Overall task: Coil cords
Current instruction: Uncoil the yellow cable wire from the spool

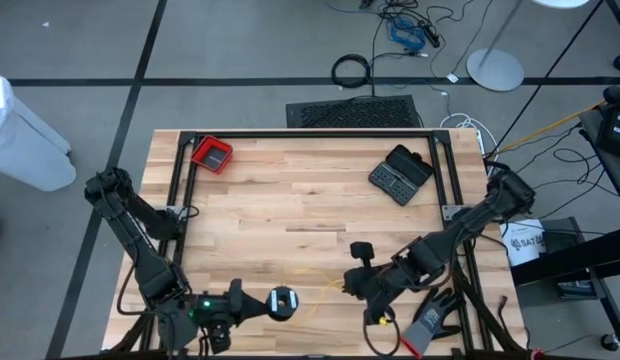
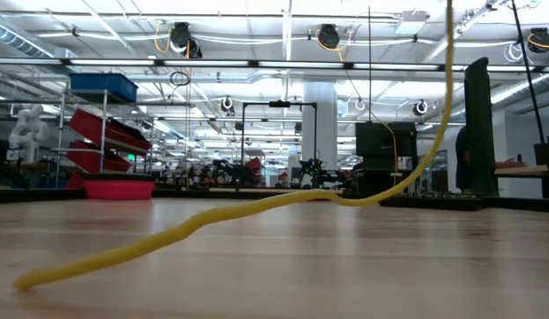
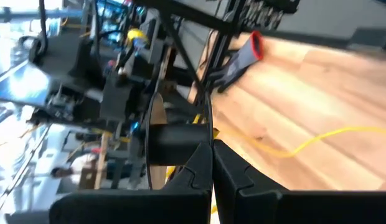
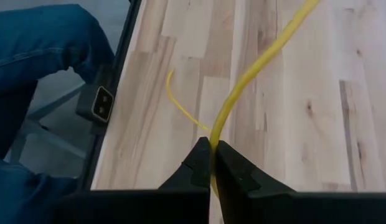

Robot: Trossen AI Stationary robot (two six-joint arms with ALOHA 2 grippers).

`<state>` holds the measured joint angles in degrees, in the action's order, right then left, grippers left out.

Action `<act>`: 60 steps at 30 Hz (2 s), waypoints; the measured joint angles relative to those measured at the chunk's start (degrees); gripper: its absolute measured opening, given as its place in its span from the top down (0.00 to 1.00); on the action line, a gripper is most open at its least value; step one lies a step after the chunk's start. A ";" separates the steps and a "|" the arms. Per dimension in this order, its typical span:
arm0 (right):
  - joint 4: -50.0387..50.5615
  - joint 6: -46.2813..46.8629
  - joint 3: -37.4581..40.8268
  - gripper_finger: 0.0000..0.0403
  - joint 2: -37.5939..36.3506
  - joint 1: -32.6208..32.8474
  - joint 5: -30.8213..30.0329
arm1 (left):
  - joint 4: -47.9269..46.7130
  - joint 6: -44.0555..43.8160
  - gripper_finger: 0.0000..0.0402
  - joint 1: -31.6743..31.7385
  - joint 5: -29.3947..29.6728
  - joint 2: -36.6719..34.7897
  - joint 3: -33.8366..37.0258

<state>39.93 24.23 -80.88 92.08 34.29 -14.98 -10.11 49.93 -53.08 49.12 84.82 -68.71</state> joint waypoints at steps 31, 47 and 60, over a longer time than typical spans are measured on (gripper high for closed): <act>9.44 11.12 0.00 1.00 -1.56 2.20 -0.35 | -25.28 -37.20 1.00 -4.81 11.83 -8.16 0.06; 9.44 11.03 0.00 1.00 -1.56 2.20 -1.14 | -28.17 -40.61 1.00 -4.81 10.74 -8.41 0.09; 9.46 10.69 0.00 1.00 -1.56 2.20 -1.40 | -26.05 -40.61 1.00 -4.48 10.62 -8.39 0.09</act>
<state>49.39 34.92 -80.88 90.52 36.49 -16.38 -36.17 9.32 -57.56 59.74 76.42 -68.62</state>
